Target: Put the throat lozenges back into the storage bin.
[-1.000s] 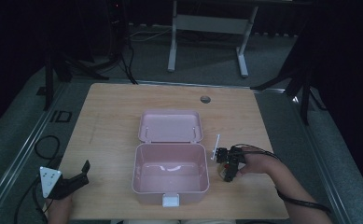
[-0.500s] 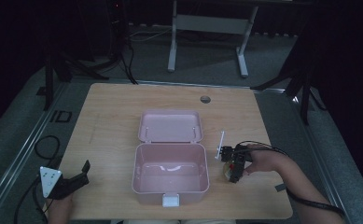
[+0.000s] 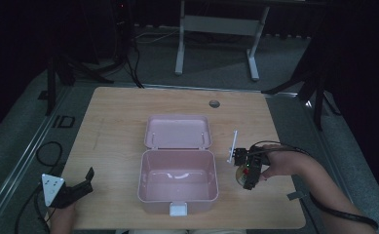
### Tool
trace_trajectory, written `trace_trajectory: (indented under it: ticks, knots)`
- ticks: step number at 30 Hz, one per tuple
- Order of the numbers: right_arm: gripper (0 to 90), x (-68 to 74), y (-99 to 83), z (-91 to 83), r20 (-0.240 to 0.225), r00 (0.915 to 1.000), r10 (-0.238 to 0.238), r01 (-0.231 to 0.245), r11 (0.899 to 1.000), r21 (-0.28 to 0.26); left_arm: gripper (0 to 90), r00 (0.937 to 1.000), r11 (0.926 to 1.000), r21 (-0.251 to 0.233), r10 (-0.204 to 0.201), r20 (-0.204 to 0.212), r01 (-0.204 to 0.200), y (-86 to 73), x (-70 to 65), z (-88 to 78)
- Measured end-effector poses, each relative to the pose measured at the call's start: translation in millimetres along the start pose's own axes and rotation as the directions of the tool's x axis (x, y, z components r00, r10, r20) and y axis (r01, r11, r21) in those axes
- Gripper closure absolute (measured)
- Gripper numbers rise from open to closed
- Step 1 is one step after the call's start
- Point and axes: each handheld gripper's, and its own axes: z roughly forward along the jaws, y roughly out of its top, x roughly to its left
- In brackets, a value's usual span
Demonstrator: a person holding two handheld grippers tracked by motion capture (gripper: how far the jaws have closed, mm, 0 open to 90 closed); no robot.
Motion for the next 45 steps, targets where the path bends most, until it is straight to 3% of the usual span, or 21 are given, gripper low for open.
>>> trace_trajectory:
  ticks: [9, 15, 23, 24, 32, 45]
  knots:
    - [20.1, 13.6, 3.9, -52.8, 0.045, 0.9989, -0.013, 0.014, 0.999, -0.032, 0.5, 1.0, 1.0, 0.002, 0.0, 0.001, 0.0, 0.1, 0.1, 0.0]
    - [20.1, 21.2, 14.5, -71.5, 0.056, 0.9978, -0.036, 0.038, 0.998, -0.04, 0.5, 1.0, 1.0, 0.003, 0.0, 0.001, 0.0, 0.1, 0.2, 0.1]
    - [20.1, 31.1, 38.6, -75.9, 0.046, 0.9961, -0.076, 0.078, 0.996, -0.042, 0.5, 1.0, 1.0, 0.003, 0.001, 0.002, -0.001, 0.1, 0.2, 0.1]
    - [20.1, 34.1, 47.7, -75.9, 0.044, 0.994, -0.1, 0.101, 0.994, -0.039, 0.5, 1.0, 1.0, 0.003, 0.001, 0.002, -0.001, 0.2, 0.2, 0.1]
    - [20.1, 46.0, 81.0, -77.7, 0.036, 0.9863, -0.161, 0.162, 0.986, -0.039, 0.5, 1.0, 1.0, 0.003, -0.002, 0.005, 0.002, 0.1, 0.6, 0.0]
    - [20.1, 62.1, 115.7, -74.3, 0.029, 0.9713, -0.236, 0.237, 0.971, -0.034, 0.5, 1.0, 1.0, 0.005, -0.001, 0.006, 0.001, 0.2, 0.6, 0.1]
